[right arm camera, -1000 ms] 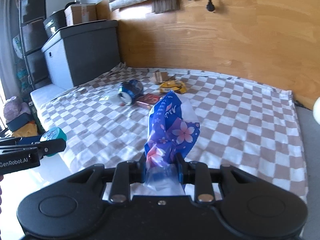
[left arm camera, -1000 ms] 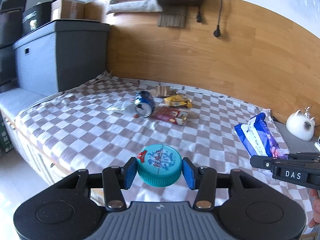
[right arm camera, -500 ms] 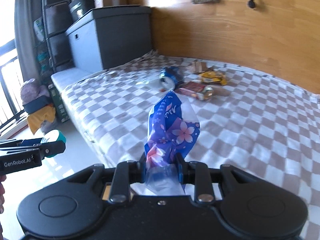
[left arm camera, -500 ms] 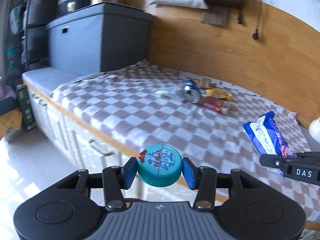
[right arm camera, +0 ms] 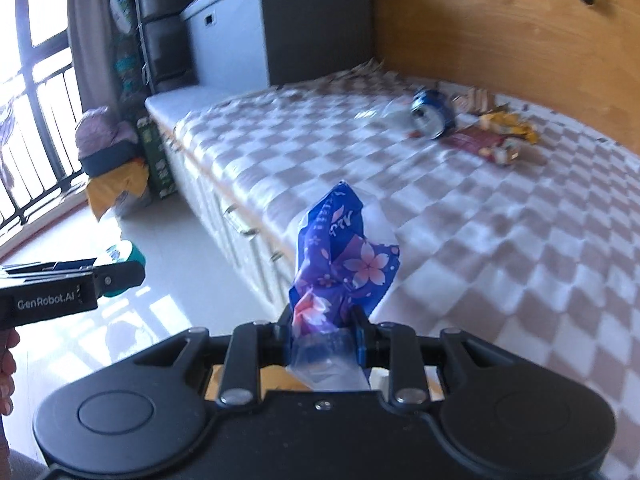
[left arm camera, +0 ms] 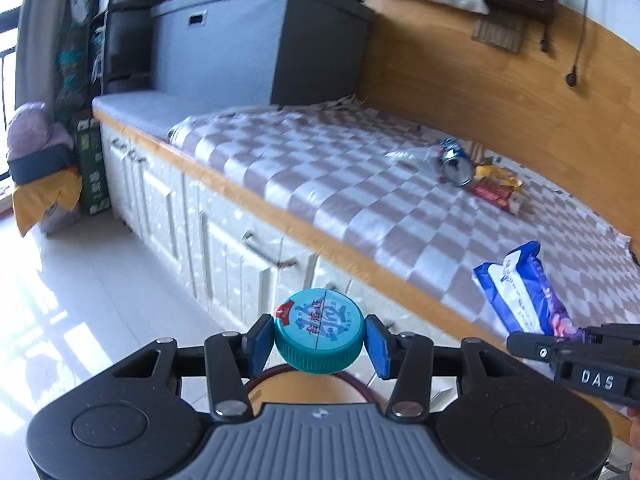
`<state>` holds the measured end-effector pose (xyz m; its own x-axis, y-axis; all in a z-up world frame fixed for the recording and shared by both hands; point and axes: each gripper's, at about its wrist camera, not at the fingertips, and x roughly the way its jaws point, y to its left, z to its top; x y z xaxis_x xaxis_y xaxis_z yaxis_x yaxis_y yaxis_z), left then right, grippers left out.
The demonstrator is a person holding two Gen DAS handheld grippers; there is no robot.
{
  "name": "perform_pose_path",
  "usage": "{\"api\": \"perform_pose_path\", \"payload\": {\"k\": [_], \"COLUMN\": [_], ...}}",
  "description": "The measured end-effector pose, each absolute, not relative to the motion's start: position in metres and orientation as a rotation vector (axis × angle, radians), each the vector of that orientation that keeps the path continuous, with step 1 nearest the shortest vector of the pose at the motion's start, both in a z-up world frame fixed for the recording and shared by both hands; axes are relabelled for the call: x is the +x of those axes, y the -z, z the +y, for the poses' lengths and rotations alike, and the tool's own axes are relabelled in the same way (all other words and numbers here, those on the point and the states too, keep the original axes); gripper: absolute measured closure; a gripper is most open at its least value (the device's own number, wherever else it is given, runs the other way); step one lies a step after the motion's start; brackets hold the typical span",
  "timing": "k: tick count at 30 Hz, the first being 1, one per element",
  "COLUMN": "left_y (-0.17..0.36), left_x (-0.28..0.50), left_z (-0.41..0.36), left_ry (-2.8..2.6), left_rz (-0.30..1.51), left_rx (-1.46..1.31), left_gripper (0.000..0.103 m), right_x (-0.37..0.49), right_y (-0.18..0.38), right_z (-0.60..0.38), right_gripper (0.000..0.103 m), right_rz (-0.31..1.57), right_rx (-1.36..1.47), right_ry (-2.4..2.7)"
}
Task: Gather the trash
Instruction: 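Carry the tissue pack and teal cap over the wastebasket with both tools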
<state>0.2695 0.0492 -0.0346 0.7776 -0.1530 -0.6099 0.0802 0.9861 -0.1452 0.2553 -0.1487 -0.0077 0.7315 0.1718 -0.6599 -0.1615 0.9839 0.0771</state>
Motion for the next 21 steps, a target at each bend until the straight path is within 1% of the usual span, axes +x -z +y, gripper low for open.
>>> {"api": "perform_pose_path", "payload": {"k": [10,21], "left_y": [0.097,0.169], "left_x": [0.281,0.303], "left_z": [0.068,0.070], "left_ry": [0.088,0.116], "left_rz": [0.788,0.957], "left_rx": [-0.149,-0.147], "left_gripper": [0.053,0.053], "right_x": [0.271,0.295], "right_y": [0.069,0.142], "right_z": [-0.109,-0.096], "right_gripper": [0.075,0.075], "right_rz": [0.860,1.039], "right_rx": [-0.037,-0.055], "right_ry": [-0.247,-0.271]}}
